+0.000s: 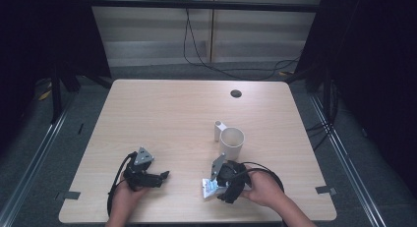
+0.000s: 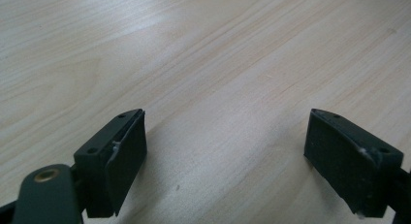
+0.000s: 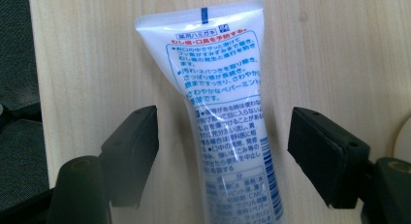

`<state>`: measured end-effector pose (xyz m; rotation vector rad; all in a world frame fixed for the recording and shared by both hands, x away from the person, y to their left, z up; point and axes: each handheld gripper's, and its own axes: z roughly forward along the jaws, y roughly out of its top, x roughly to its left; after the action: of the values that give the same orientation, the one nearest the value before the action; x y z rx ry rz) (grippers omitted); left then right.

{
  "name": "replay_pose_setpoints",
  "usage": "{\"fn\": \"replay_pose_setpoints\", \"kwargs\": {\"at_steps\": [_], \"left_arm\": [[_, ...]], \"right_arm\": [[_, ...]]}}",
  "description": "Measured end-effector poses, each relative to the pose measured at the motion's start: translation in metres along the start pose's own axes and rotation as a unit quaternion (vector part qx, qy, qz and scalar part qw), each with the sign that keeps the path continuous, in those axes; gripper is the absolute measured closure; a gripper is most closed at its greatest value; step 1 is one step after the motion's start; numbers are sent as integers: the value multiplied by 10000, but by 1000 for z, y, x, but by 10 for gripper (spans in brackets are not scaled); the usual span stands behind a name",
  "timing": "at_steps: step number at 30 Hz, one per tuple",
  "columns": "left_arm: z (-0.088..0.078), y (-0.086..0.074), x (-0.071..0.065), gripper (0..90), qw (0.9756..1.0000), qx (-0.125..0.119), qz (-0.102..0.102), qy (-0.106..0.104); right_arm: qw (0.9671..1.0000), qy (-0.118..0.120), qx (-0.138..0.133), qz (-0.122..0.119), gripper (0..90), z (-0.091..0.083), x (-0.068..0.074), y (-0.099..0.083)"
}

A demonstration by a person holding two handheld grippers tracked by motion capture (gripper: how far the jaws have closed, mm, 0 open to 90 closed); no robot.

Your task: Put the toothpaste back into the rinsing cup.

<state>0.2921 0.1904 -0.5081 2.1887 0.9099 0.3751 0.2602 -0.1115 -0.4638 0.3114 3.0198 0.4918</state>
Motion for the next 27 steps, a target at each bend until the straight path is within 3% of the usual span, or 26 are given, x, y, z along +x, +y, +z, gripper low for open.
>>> {"fn": "replay_pose_setpoints", "kwargs": {"at_steps": [18, 23, 26, 27], "left_arm": [[0, 0, 0, 151, 10000, 1, 4, 1], [0, 0, 0, 151, 10000, 1, 5, 3], [0, 0, 0, 151, 10000, 1, 4, 2], [0, 0, 0, 151, 10000, -9, -9, 3]], "right_arm": [[9989, 243, 360, -151, 395, 12, 3, 18], [9984, 298, 468, -135, 494, 11, 1, 20], [9982, 38, 574, -173, 628, 8, 5, 21], [9986, 42, 491, -184, 645, 7, 4, 20]]}}
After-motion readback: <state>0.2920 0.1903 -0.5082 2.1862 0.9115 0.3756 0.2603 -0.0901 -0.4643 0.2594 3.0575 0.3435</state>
